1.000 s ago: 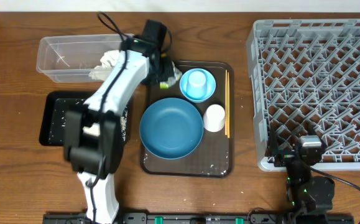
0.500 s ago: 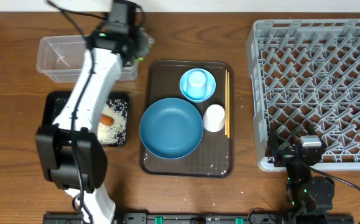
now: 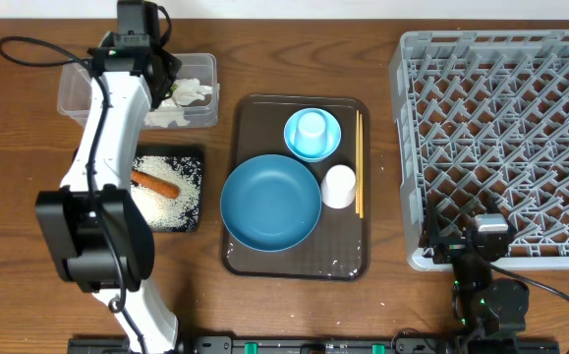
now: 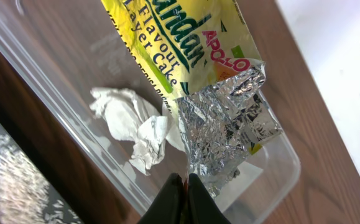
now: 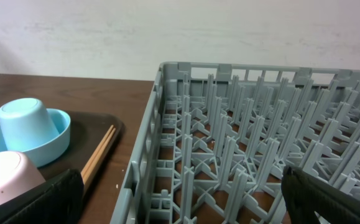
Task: Sort waste into correct bins and load items into the dishwasher rack
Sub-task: 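Carry the wrapper left and drop it into the clear container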
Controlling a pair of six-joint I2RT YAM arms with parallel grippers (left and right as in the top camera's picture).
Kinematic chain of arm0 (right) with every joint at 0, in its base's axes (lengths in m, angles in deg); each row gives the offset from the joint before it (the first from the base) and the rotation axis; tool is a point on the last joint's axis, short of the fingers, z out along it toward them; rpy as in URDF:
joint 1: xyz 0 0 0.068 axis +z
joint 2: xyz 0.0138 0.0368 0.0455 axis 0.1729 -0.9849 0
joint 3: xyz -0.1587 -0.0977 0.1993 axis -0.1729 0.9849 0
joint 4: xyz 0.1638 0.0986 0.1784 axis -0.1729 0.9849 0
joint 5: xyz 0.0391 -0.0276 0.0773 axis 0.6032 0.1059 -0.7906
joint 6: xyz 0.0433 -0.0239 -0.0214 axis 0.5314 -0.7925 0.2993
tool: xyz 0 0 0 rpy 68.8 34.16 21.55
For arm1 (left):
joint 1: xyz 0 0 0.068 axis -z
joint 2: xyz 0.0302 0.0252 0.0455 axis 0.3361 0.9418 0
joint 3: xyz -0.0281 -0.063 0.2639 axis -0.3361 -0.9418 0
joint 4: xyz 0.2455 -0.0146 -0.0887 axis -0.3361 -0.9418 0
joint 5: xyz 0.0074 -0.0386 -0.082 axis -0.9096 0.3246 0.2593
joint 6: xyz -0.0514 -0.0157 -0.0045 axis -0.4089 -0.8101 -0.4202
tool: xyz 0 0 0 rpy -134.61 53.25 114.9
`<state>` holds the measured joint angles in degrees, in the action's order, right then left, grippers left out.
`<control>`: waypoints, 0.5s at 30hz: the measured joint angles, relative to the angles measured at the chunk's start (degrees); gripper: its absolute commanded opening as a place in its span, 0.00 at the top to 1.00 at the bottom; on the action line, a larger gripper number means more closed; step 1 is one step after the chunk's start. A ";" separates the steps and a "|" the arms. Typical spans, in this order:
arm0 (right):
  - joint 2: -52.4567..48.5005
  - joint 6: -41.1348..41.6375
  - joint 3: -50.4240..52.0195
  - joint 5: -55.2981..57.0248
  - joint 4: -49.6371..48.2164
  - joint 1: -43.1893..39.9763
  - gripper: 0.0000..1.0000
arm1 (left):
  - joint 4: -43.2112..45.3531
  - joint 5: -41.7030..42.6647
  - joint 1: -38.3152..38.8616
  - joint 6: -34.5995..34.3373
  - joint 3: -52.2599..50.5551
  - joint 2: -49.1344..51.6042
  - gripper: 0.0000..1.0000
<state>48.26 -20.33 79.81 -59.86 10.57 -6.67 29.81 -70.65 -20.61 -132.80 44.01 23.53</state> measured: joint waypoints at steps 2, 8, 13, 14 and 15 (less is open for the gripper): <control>0.00 0.02 0.00 0.00 0.00 0.00 0.01 | 0.13 0.00 0.07 -2.01 0.00 1.33 0.90; 0.00 0.00 0.00 0.00 0.00 0.00 0.01 | 1.22 0.04 0.07 -4.98 -0.15 4.07 0.43; 0.00 0.02 0.00 0.00 0.00 0.00 0.01 | 1.29 0.02 0.04 -6.01 -0.24 4.22 0.30; 0.00 0.02 0.00 0.00 0.00 0.00 0.01 | 1.29 0.02 0.07 -5.99 -0.24 4.22 0.27; 0.00 0.00 0.00 0.00 0.00 0.00 0.01 | 1.29 -0.02 0.07 -6.14 -0.24 4.22 0.24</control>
<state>48.26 -20.33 79.81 -59.86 10.57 -6.67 31.10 -70.67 -20.55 -138.94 43.77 27.75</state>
